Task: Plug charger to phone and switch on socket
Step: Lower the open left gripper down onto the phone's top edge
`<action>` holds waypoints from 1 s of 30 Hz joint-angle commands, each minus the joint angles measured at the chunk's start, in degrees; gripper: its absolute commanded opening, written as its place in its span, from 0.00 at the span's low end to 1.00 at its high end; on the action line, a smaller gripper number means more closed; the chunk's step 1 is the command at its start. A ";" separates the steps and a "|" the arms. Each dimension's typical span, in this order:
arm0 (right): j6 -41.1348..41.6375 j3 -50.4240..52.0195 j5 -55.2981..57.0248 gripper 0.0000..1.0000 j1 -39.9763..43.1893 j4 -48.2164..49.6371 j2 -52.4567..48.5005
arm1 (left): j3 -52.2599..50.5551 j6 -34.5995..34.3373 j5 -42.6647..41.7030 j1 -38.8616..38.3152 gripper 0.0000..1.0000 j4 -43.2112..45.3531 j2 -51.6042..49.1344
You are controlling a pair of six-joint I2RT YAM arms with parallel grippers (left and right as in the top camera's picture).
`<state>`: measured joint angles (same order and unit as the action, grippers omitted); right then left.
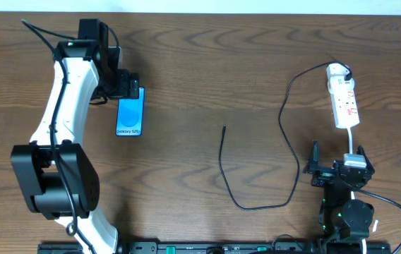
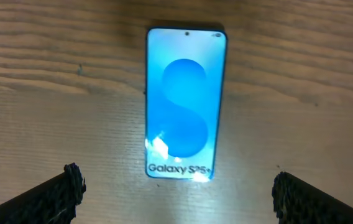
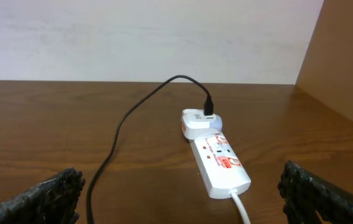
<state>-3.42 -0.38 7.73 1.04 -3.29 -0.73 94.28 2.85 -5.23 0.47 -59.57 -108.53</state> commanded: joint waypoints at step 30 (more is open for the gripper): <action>-0.50 0.07 0.31 0.99 -0.48 -0.24 0.35 | 4.22 -2.47 0.33 -1.79 0.99 -1.18 -9.46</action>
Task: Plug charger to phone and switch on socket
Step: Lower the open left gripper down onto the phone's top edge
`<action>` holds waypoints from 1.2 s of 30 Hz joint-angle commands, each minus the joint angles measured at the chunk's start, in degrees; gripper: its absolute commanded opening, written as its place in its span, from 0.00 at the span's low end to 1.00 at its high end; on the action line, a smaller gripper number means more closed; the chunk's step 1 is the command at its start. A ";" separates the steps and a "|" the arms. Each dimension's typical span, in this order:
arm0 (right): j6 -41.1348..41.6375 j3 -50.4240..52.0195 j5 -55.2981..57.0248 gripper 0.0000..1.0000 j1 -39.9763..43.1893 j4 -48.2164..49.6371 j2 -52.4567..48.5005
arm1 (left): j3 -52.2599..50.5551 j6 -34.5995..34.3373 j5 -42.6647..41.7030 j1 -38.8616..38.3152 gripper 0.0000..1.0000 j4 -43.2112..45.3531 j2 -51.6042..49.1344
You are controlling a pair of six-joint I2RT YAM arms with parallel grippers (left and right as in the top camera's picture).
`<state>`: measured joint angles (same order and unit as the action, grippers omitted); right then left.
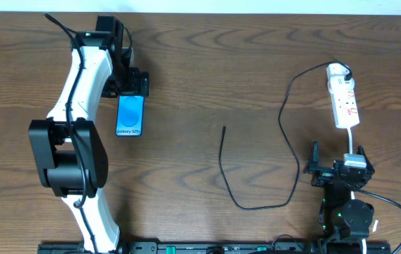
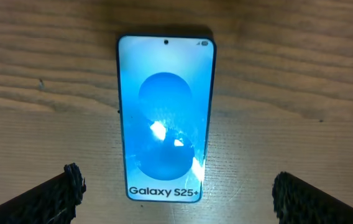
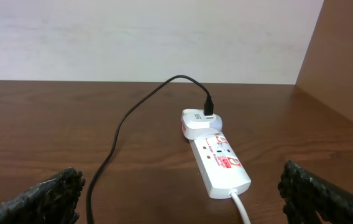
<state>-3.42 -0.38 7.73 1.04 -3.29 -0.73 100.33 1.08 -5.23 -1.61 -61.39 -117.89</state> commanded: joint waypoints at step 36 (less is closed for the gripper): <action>-0.50 0.07 0.31 0.99 -0.48 -0.22 0.35 | -6.43 -0.81 1.86 0.28 0.99 6.16 -4.63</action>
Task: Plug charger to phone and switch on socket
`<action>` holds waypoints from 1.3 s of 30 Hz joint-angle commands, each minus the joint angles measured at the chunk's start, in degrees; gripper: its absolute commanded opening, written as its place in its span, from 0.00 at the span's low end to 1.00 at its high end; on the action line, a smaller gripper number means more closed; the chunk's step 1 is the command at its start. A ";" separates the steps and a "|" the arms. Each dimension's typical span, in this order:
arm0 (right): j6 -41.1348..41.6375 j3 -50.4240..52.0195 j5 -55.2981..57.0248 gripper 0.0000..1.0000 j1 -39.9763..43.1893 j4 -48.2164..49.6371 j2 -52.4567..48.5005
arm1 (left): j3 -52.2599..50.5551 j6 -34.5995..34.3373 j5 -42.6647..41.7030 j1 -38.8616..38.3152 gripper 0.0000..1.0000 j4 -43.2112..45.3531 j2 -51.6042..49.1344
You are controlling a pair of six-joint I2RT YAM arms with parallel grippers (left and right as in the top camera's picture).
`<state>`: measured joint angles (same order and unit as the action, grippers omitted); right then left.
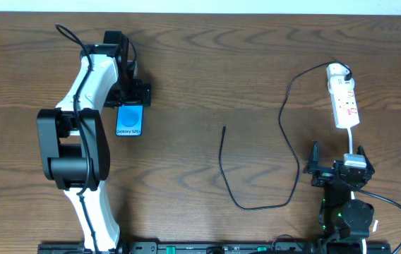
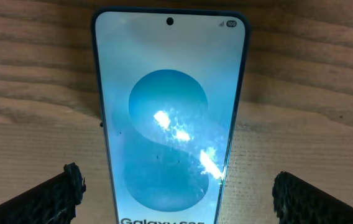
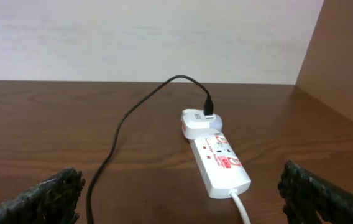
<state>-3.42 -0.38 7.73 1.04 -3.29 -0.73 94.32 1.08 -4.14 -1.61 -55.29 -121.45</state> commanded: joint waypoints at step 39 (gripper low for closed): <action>-0.50 0.07 0.31 0.99 -0.48 -0.24 0.35 | -0.44 -0.70 3.28 0.31 1.00 0.59 -2.82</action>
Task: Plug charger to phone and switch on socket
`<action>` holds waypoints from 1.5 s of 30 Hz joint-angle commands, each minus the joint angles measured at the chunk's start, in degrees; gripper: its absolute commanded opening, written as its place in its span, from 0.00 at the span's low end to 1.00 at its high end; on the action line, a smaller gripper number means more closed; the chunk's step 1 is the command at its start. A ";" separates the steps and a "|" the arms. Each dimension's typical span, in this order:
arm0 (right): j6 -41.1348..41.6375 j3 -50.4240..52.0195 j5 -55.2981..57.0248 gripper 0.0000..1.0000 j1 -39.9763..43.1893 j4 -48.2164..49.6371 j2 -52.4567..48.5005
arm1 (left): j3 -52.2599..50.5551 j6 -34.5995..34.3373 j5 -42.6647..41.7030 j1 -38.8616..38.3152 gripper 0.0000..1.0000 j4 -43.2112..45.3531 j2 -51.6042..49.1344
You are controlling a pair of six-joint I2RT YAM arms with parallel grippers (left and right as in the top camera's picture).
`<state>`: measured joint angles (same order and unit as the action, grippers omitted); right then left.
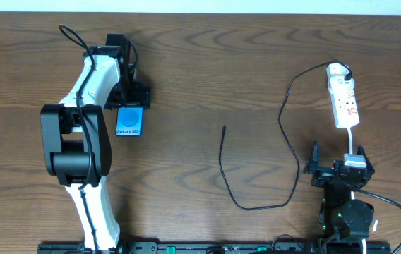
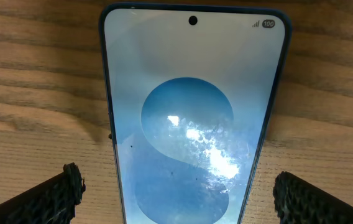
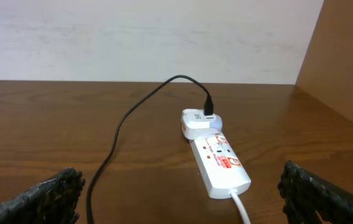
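The phone [image 2: 192,124] lies face up on the wooden table, its blue screen lit. It fills the left wrist view. My left gripper [image 2: 178,202] hangs open just above it, one finger [image 2: 55,198] on each side of the phone's body. In the overhead view the left gripper [image 1: 130,100] covers the far end of the phone [image 1: 130,123]. The black charger cable [image 1: 285,120] runs from its loose plug end [image 1: 224,129] to a white adapter [image 3: 198,123] in the white socket strip [image 3: 221,165]. My right gripper [image 3: 183,202] is open, low and near the strip's front end.
A wooden side wall [image 3: 344,74] rises at the right in the right wrist view. The cable's loop [image 1: 257,204] lies on the table [image 1: 186,63] between the two arms. The strip's white lead [image 1: 354,141] runs back toward the right arm.
My left gripper is lower over the phone, which looks larger and sits slightly more to the right in the left wrist view. The right arm, cable and strip have not moved.
My left gripper stood open well above the phone, which looked small in the wrist view. At each later moment it was closer, with the phone larger between the fingers. Now its fingers flank the phone. The right gripper stayed open by the strip throughout.
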<state>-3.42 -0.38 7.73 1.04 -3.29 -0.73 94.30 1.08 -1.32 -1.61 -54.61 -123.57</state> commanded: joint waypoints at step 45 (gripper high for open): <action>-0.50 0.07 0.31 0.99 -0.48 -0.24 0.35 | -7.04 -0.70 -2.54 0.28 0.98 6.51 -0.70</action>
<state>-3.42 -0.38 7.73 1.04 -3.31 -0.73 88.88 1.08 -3.62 -1.61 -48.60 -123.55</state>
